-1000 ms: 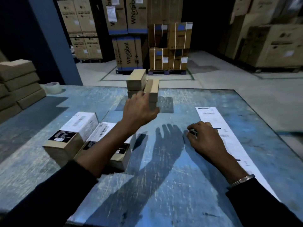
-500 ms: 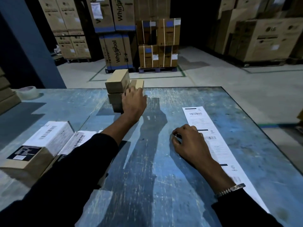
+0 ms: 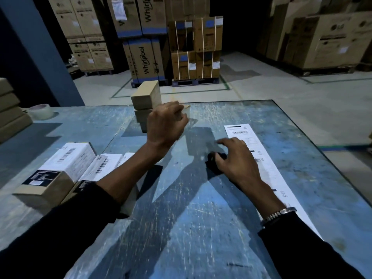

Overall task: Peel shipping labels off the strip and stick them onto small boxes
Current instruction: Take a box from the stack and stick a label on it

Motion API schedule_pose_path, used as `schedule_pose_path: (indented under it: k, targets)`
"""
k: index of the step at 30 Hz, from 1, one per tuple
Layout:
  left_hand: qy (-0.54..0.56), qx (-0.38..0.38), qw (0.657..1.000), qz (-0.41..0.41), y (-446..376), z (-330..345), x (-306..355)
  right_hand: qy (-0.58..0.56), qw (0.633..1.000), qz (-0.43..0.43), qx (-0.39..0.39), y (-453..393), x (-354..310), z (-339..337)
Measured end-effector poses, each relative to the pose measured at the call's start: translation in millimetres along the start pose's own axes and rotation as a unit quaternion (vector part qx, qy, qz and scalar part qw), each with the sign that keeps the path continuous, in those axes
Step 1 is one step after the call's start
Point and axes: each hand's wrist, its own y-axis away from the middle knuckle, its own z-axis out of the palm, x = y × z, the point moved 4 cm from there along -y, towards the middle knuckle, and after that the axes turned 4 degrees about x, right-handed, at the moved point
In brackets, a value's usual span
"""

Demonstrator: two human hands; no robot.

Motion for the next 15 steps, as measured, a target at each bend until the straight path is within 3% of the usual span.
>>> schedule_pose_path:
  k: [6,10,12,15]
  targets:
    - [0.073,0.041,0.996,-0.028,7.1,-86.4,46.2,-0.128,0.991,-0.027,-0.017,3.3,-18.4,-11.3]
    - [0.117,-0.075,0.986,-0.096,2.4,-96.1,44.1,-0.231,0.952,-0.049,-0.194,13.7,-42.5,-11.6]
    - [0.142,-0.138,0.966,-0.164,6.7,-85.5,36.6,-0.244,0.941,-0.063,-0.227,16.8,-51.1,-13.3]
    - [0.128,-0.172,0.955,-0.206,6.7,-73.2,33.6,-0.267,0.939,-0.056,-0.210,14.6,-53.5,-21.4]
